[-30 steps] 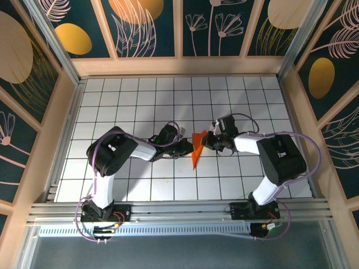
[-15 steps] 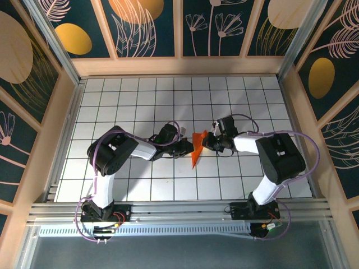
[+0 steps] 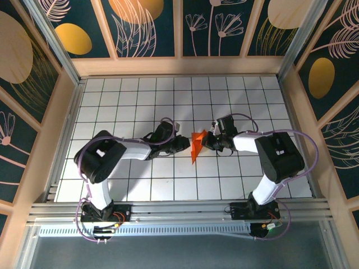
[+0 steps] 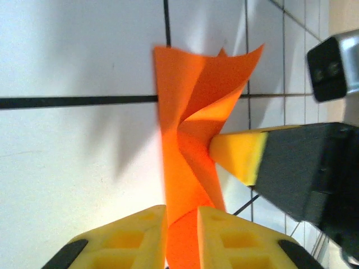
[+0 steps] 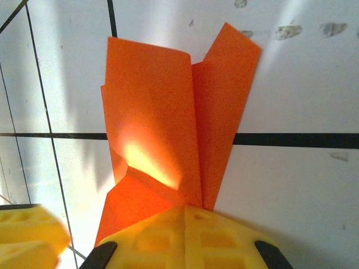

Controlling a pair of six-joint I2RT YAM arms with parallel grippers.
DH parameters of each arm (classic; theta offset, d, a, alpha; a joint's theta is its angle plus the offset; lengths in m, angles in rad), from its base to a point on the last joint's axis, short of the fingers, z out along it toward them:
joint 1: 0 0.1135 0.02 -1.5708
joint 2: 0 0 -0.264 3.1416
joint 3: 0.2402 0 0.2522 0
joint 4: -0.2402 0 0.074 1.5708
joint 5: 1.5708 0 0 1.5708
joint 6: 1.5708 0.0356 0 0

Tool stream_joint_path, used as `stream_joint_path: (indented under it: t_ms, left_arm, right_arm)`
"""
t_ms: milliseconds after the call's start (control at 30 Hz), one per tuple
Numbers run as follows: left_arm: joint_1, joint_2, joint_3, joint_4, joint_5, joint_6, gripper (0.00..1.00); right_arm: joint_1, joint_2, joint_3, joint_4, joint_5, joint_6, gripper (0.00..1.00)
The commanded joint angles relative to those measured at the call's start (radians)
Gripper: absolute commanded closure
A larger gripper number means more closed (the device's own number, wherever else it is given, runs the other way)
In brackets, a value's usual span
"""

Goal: Fold a paper plane with a square sheet of paper (fold left side to right side)
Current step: Fold the wing for the fifth time at the center of the table.

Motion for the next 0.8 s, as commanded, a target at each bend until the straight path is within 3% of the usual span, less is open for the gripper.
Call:
stream_joint_path:
  t_ms: [0,267,533,767]
  left_arm:
    - [0.002,-0.088,0.020,-0.139,-0.019,0.073,0.86]
    - [-0.038,-0.078,0.072,-0.123,0.170,0.048,1.00]
    - [-0.082,0.024,0.133,-0.117,0.203,0.049,1.00]
    - [-0.086,0.071,0.138,-0.168,0.164,0.074,1.00]
  right_arm:
    - [-0.001,0.042,-0.026,-0.034,0.047,-0.007,1.00]
    - [-0.001,0.043,-0.025,-0.036,0.044,-0.013,1.00]
    - [-0.001,0.042,-0.023,-0.050,0.047,-0.019,1.00]
    - [0.000,0.042,-0.022,-0.050,0.048,-0.020,1.00]
